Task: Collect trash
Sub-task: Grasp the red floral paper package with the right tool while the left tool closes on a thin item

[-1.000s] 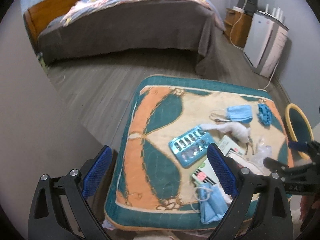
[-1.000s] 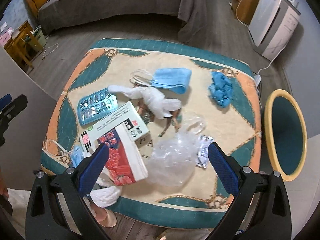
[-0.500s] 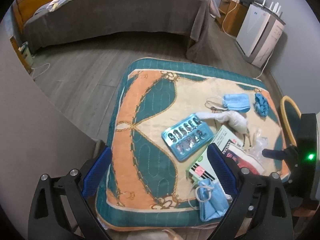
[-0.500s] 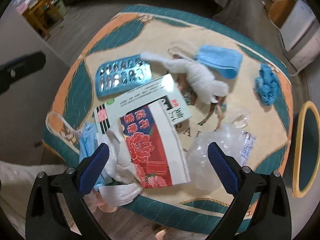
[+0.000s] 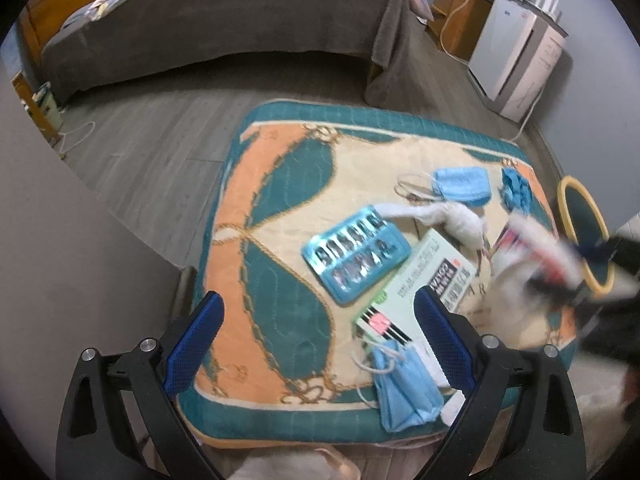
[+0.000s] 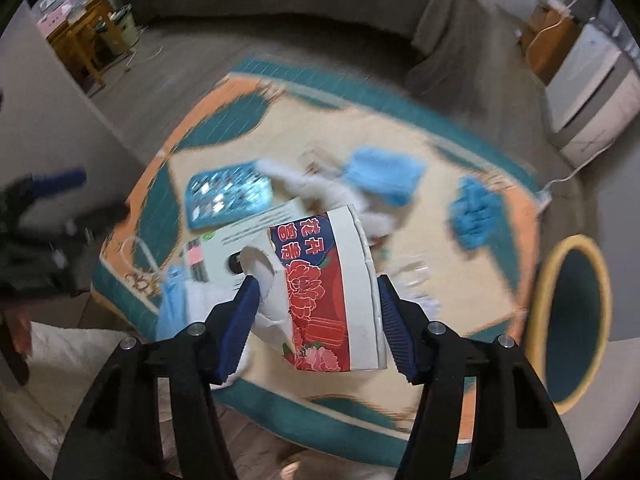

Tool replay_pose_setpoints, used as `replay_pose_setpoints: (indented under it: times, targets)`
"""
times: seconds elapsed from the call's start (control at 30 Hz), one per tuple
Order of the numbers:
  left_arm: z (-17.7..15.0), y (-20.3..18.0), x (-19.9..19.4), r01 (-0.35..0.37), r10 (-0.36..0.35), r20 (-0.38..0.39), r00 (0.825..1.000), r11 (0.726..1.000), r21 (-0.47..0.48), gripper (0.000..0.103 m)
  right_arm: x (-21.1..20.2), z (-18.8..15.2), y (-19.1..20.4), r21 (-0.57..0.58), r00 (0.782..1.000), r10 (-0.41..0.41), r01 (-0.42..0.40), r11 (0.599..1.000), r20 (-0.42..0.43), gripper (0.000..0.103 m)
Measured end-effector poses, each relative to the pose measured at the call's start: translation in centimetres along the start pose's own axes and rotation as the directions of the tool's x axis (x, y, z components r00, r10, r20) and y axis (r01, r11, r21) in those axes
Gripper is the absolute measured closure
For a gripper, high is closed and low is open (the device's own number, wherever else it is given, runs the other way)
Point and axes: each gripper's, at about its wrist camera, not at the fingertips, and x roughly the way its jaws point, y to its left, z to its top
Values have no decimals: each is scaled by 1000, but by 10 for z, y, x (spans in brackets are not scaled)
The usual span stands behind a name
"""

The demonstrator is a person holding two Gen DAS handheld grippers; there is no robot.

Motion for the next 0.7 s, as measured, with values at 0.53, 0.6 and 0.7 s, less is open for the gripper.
replay_pose_setpoints:
  times: [0.53,0.6,0.7]
  targets:
    - [-37,-40,26,70,-70,-62,996,998,-4,97,-39,-24,-95,263,989,-92,58,963,119,44]
    - [-36,-43,22,70,-69,-42,997,997,20,100,-42,-26,-99,278,987,-86,45,959,134,44]
    - [-31,-47,7,78,-79,16,997,996,45,100,-46,-29,-107,305,986,-78,31,952,144,44]
